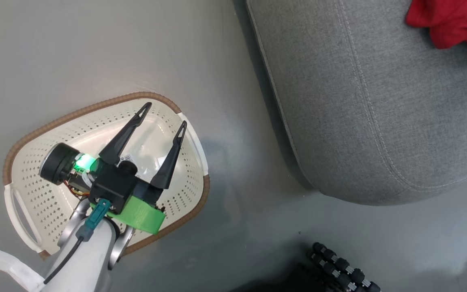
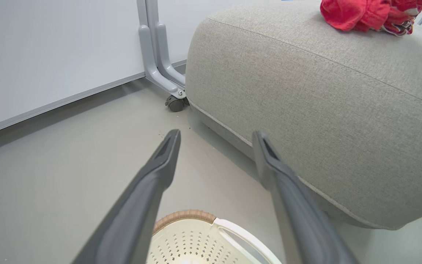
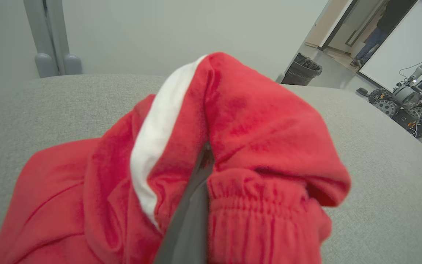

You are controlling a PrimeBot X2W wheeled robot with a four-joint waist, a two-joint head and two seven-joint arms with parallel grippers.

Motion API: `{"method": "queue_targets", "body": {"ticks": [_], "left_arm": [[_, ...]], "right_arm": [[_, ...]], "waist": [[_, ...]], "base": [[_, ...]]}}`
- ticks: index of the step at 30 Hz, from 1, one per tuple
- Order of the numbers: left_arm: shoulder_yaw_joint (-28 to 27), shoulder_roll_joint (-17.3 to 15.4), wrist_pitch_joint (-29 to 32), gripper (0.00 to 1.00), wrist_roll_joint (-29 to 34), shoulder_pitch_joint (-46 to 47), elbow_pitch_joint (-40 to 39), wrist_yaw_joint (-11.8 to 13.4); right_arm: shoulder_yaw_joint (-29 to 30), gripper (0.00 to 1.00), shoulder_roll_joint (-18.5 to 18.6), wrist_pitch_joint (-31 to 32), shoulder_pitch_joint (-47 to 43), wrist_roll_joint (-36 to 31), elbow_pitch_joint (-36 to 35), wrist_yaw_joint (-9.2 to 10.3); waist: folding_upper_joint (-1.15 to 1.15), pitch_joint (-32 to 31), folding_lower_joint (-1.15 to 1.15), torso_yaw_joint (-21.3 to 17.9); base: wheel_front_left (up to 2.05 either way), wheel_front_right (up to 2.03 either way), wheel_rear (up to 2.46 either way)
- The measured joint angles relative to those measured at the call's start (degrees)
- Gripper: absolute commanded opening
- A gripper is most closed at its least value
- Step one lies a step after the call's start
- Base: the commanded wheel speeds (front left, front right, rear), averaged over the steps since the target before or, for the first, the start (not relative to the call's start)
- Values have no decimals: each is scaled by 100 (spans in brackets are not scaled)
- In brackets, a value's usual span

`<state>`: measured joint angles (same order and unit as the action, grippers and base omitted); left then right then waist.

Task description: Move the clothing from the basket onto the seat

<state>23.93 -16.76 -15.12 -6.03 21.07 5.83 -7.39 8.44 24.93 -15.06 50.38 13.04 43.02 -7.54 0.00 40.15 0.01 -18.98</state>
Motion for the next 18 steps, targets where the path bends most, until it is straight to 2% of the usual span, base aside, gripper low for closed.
{"method": "queue_targets", "body": {"ticks": [1, 2, 8, 18], "left_arm": [[3, 23, 0, 100, -7, -3, 8, 0], [10, 47, -1, 100, -11, -11, 14, 0], [38, 202, -1, 100, -66, -105, 82, 0], [10, 698, -1, 100, -187, -358, 187, 0]], "right_arm": [[-57, 93, 51, 0, 24, 48, 15, 0], [-120, 100, 88, 0, 31, 64, 22, 0], [-422, 100, 189, 0, -76, 361, 102, 0], [-1287, 100, 546, 1, -535, 875, 353, 0]], "waist": [[0, -34, 0, -1], [0, -69, 0, -1], [0, -335, 0, 12], [0, -1063, -1, 72]], "base": [[0, 0, 0], [0, 0, 0], [0, 0, 0], [0, 0, 0]]}}
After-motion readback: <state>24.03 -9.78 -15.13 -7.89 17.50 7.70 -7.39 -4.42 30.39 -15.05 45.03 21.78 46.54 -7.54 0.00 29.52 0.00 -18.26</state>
